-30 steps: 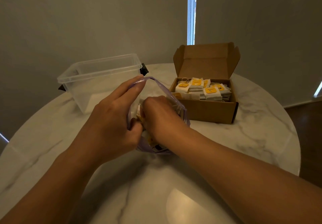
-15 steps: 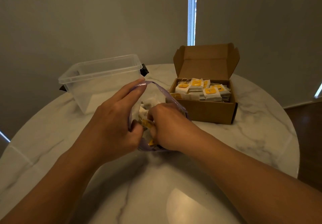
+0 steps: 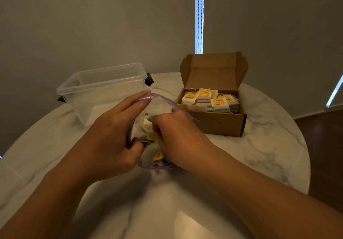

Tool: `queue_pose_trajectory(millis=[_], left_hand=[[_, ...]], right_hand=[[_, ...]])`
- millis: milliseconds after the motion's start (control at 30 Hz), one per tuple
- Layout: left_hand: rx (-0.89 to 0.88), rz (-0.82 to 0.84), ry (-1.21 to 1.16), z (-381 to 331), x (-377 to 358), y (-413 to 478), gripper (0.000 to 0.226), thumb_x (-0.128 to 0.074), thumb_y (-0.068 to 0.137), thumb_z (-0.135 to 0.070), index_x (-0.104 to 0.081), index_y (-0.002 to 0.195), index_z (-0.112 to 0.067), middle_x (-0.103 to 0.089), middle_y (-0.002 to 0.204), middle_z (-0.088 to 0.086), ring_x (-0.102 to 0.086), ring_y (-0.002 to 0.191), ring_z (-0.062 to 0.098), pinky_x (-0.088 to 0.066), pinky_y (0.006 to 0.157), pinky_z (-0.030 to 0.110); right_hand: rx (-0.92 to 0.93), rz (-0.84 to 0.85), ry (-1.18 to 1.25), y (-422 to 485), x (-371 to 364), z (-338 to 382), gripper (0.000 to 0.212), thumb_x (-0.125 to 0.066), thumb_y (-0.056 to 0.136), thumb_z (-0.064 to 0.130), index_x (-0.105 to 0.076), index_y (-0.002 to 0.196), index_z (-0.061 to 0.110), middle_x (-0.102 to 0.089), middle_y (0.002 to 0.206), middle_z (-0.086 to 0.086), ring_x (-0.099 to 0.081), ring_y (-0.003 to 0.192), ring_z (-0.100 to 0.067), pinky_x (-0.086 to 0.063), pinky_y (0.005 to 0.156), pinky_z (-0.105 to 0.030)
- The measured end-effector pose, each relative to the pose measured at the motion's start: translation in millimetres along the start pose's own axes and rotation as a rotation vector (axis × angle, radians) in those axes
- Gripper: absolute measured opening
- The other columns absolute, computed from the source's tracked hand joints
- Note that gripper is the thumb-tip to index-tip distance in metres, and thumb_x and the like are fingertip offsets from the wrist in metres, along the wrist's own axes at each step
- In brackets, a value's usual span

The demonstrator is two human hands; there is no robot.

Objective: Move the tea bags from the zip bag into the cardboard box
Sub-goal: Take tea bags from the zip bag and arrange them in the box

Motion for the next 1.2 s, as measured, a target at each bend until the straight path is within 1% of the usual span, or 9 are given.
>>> queue_pose_trajectory(millis=[67,100,233,367,500,633,800,1067,1200], left_hand=[[-0.004,-0.001,-0.001,2,0,0,0.079,-0.055,0.075,-0.024,-0.035,0.151,-0.02,-0.037,0.155,-0.009,-0.038,0.139,0.006,-0.03,0.106,0.005],[-0.007,-0.004,0.0,2,0,0,0.079,-0.052,0.075,-0.03,-0.035,0.152,-0.021,-0.037,0.155,-0.009,-0.038,0.139,0.006,-0.03,0.106,0.004],[-0.007,-0.016,0.0,4,3,0,0.08,-0.046,0.075,-0.038,-0.032,0.152,-0.025,-0.035,0.156,-0.011,-0.038,0.139,0.005,-0.034,0.104,0.007],[0.006,-0.028,-0.004,5,2,-1,0.079,-0.055,0.076,-0.027,-0.034,0.152,-0.025,-0.035,0.156,-0.014,-0.039,0.139,0.004,-0.036,0.104,0.011],[0.015,-0.031,-0.001,7,1,-1,0.081,-0.056,0.074,-0.024,-0.035,0.152,-0.024,-0.035,0.156,-0.016,-0.038,0.138,0.002,-0.032,0.103,0.006],[-0.017,-0.046,-0.017,4,4,0,0.078,-0.047,0.074,-0.03,-0.034,0.152,-0.027,-0.034,0.155,-0.018,-0.031,0.137,-0.011,-0.026,0.103,0.0],[-0.014,-0.054,-0.021,5,3,-1,0.079,-0.043,0.073,-0.035,-0.034,0.152,-0.029,-0.035,0.155,-0.02,-0.037,0.139,-0.002,-0.027,0.105,0.001],[-0.005,-0.051,-0.039,6,3,-1,0.079,-0.043,0.074,-0.037,-0.034,0.152,-0.028,-0.035,0.155,-0.02,-0.034,0.14,-0.004,-0.026,0.105,0.001],[-0.005,-0.06,-0.041,6,4,-2,0.077,-0.049,0.075,-0.027,-0.035,0.151,-0.026,-0.037,0.154,-0.017,-0.035,0.139,-0.005,-0.027,0.106,0.003]], right_hand=[[0.115,-0.336,0.067,-29,27,6,0.004,-0.058,0.09,0.01,-0.059,0.091,0.014,-0.06,0.083,-0.005,-0.061,0.079,-0.024,-0.049,0.068,-0.033],[0.138,-0.377,0.09,-40,30,4,0.005,-0.058,0.09,0.009,-0.059,0.089,0.014,-0.059,0.08,-0.004,-0.06,0.077,-0.022,-0.051,0.067,-0.034],[0.078,-0.292,0.192,-58,29,-11,0.022,-0.064,0.092,0.017,-0.061,0.113,0.023,-0.063,0.107,0.001,-0.061,0.098,-0.015,-0.056,0.082,-0.032],[0.149,-0.484,0.519,-93,60,-30,0.014,-0.071,0.084,0.014,-0.071,0.093,0.024,-0.069,0.085,0.014,-0.066,0.079,-0.003,-0.056,0.069,-0.017],[0.136,-0.432,0.96,-96,82,-67,0.012,-0.073,0.075,0.01,-0.073,0.084,0.018,-0.074,0.081,0.003,-0.072,0.075,-0.012,-0.056,0.062,-0.018],[-0.047,-0.5,1.153,-78,87,-132,0.012,-0.071,0.074,0.009,-0.07,0.086,0.01,-0.075,0.082,-0.006,-0.073,0.084,-0.023,-0.057,0.061,-0.023],[-0.254,-0.601,0.894,-50,97,-190,0.01,-0.073,0.081,0.003,-0.071,0.085,0.012,-0.075,0.081,-0.004,-0.073,0.081,-0.021,-0.059,0.068,-0.03],[-0.27,-0.378,0.713,9,79,-174,0.011,-0.076,0.079,0.005,-0.071,0.086,0.012,-0.071,0.082,-0.007,-0.07,0.07,-0.017,-0.054,0.055,-0.023],[-0.28,-0.434,0.389,22,80,-177,0.011,-0.079,0.078,0.012,-0.07,0.084,0.016,-0.069,0.085,-0.002,-0.066,0.072,-0.012,-0.054,0.058,-0.022]])
Point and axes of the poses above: each hand's wrist, its own y-axis towards the middle knuckle, its own x-axis out of the back of the hand, z = x × y, the point moved 9 cm from there along y, towards the middle knuckle
